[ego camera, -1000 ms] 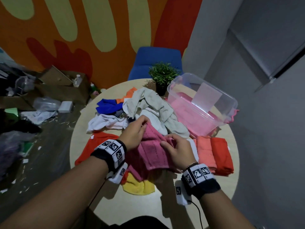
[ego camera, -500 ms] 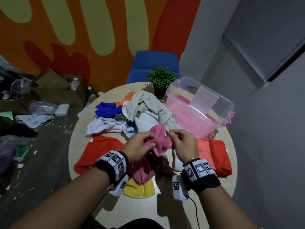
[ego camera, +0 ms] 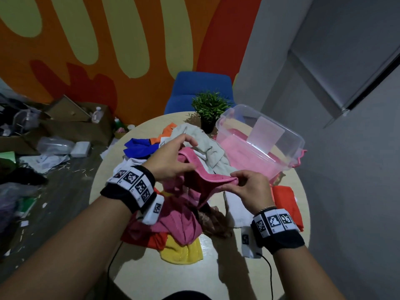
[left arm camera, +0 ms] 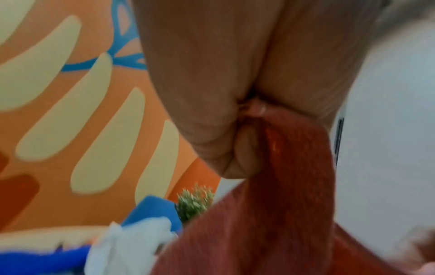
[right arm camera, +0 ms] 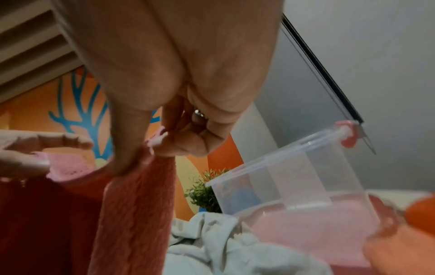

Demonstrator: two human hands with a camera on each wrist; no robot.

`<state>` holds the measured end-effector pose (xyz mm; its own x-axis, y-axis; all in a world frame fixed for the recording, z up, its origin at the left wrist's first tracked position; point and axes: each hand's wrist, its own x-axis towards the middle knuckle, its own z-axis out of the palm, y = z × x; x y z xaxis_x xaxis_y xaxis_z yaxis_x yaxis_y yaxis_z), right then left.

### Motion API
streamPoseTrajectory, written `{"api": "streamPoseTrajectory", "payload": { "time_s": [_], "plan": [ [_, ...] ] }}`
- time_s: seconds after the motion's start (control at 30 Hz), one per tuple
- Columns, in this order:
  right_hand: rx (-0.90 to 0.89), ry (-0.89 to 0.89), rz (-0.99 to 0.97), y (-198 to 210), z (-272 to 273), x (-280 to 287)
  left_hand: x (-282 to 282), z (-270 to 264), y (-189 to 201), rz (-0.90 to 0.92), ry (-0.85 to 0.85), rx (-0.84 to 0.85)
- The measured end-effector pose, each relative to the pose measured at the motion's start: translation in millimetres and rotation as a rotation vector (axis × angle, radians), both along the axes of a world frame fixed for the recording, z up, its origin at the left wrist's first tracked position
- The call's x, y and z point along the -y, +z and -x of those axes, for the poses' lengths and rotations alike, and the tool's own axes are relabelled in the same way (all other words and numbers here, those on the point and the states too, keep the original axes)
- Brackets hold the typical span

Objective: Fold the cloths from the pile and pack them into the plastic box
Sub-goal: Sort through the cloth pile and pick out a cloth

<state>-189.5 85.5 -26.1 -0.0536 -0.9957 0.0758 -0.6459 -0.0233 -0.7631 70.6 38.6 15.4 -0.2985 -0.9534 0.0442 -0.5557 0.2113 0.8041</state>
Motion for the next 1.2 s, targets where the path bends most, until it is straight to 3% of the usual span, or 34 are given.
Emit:
{"api": "streamPoseTrajectory", "payload": {
  "time_s": [0.1,0.17,0.37,0.5,0.6,0.7,0.77,0.83,0.87,0.97,1.03,1.2],
  "plan": [
    [-0.204,-0.048,0.067,10,11,6,14,-20,4,0.103,0.082,0.165],
    [-0.203,-0.099,0.12,14,20,9,19,-30,6,0.14,0.161,0.161],
    [0.107,-0.222,0.199,26,28,18,21,-35,8,0.131,0.447,-0.149],
    [0.382,-0.136,0.352,67,8,12,17,-21,32,0.235,0.477,-0.273],
    [0.427,-0.066,0.488,97,5,15,22,-19,55,0.316,0.493,-0.457],
    [0.506,0.067,0.46,117,1,13,30,-25,62,0.314,0.466,-0.442],
    [0.533,0.103,0.455,122,-4,10,34,-25,60,0.329,0.476,-0.275],
    [0.495,0.139,0.424,121,-12,8,28,-17,58,0.34,0.479,-0.026],
    [0.443,0.162,0.411,119,-16,8,21,-10,59,0.369,0.441,-0.007],
    [0.291,0.175,0.409,114,-28,14,-12,25,62,0.406,0.137,-0.236],
    [0.2,0.201,0.444,114,-35,19,-29,47,54,0.308,-0.022,-0.236],
    [-0.031,0.176,0.58,122,-36,19,-19,47,30,0.308,0.082,-0.216]
  ]
}}
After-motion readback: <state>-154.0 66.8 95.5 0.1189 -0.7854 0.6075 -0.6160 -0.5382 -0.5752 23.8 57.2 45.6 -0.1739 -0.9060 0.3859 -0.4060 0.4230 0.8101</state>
